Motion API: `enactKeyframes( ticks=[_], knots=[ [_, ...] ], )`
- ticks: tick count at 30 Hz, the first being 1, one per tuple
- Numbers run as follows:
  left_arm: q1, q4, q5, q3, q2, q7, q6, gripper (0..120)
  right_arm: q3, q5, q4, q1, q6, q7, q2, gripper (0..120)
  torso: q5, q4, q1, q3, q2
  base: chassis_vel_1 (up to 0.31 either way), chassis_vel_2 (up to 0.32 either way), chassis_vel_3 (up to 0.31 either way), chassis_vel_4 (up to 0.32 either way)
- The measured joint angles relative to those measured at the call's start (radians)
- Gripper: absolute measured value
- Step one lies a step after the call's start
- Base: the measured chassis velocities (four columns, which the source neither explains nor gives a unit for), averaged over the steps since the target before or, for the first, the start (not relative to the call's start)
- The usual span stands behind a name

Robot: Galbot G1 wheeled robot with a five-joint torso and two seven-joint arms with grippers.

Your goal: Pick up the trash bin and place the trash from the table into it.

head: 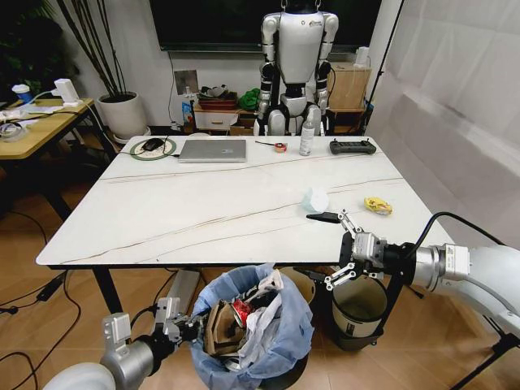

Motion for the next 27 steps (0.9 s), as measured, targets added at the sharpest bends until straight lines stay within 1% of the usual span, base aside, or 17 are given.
enactKeyframes(
  ticks=[5, 7, 9, 10, 12, 15, 17, 19, 20, 23, 24, 25, 27],
  knots=[
    [0.007, 0.0, 0.02, -0.004, -0.001, 0.0, 0.0, 0, -0.003, 0.021, -0.014, 0.0, -0.009, 0.027, 0.019, 100, -0.0002, 0.0001, 0.0, 0.0, 0.0, 0.0, 0.0, 0.0, 0.0],
    [0.015, 0.002, 0.059, -0.011, -0.005, 0.001, 0.0, 0, -0.007, 0.076, -0.05, 0.009, -0.03, 0.09, 0.055, 100, -0.0001, 0.0, 0.0, 0.0, 0.0, 0.0, 0.0, 0.0, 0.0],
    [0.019, 0.003, 0.068, -0.015, -0.007, -0.002, -0.002, 0, -0.014, 0.104, -0.085, 0.02, -0.037, 0.148, 0.088, 100, -0.0001, 0.0001, 0.0, 0.0, 0.0, 0.0, 0.0, 0.0, 0.0],
    [0.019, 0.003, 0.068, -0.015, -0.007, -0.002, -0.002, 0, -0.014, 0.104, -0.085, 0.02, -0.037, 0.148, 0.088, 100, -0.0001, 0.0001, 0.0, 0.0, 0.0, 0.0, 0.0, 0.0, 0.0],
    [0.025, 0.002, 0.069, -0.019, -0.006, -0.006, -0.002, 0, -0.021, 0.151, -0.14, 0.032, -0.046, 0.235, 0.126, 100, 0.0, 0.0001, 0.0, 0.0, 0.0, 0.0, 0.0, 0.0, 0.0],
    [0.027, 0.001, 0.069, -0.024, -0.001, -0.008, -0.002, 0, -0.029, 0.191, -0.23, 0.058, -0.053, 0.303, 0.17, 100, 0.0003, 0.0, 0.0, 0.0, 0.0, 0.0, 0.0, 0.0, 0.0],
    [0.024, 0.002, 0.069, -0.025, 0.002, -0.009, -0.002, 0, -0.036, 0.208, -0.306, 0.085, -0.056, 0.319, 0.194, 100, -0.0002, 0.0001, 0.0, 0.0, 0.0, 0.0, 0.0, 0.0, 0.0],
    [0.024, 0.002, 0.069, -0.025, 0.002, -0.009, -0.002, 0, -0.036, 0.208, -0.306, 0.085, -0.056, 0.319, 0.194, 100, -0.0002, 0.0001, 0.0, 0.0, 0.0, 0.0, 0.0, 0.0, 0.0],
    [0.017, 0.003, 0.066, -0.023, 0.007, -0.009, -0.002, 0, -0.04, 0.212, -0.379, 0.113, -0.07, 0.321, 0.215, 100, 0.0003, 0.0002, 0.0, 0.0, 0.0, 0.0, 0.0, 0.0, 0.0],
    [0.008, 0.004, 0.06, -0.021, 0.016, -0.001, -0.002, 0, -0.051, 0.206, -0.504, 0.159, -0.081, 0.302, 0.248, 100, -0.0006, 0.0, 0.0, 0.0, 0.0, 0.0, 0.0, 0.0, 0.0],
    [0.006, 0.004, 0.059, -0.021, 0.018, 0.001, -0.002, 0, -0.054, 0.2, -0.532, 0.169, -0.081, 0.295, 0.256, 100, 0.0004, 0.0, 0.0, 0.0, 0.0, 0.0, 0.0, 0.0, 0.0],
    [0.002, 0.005, 0.055, -0.021, 0.024, 0.001, -0.002, 0, -0.063, 0.185, -0.6, 0.194, -0.081, 0.268, 0.272, 100, 0.0007, 0.0001, 0.0, 0.0, 0.0, 0.0, 0.0, 0.0, 0.0],
    [0.001, 0.005, 0.054, -0.021, 0.025, 0.002, -0.002, 0, -0.066, 0.179, -0.62, 0.201, -0.08, 0.259, 0.277, 100, 0.0004, 0.0, 0.0, 0.0, 0.0, 0.0, 0.0, 0.0, 0.0]
  ],
)
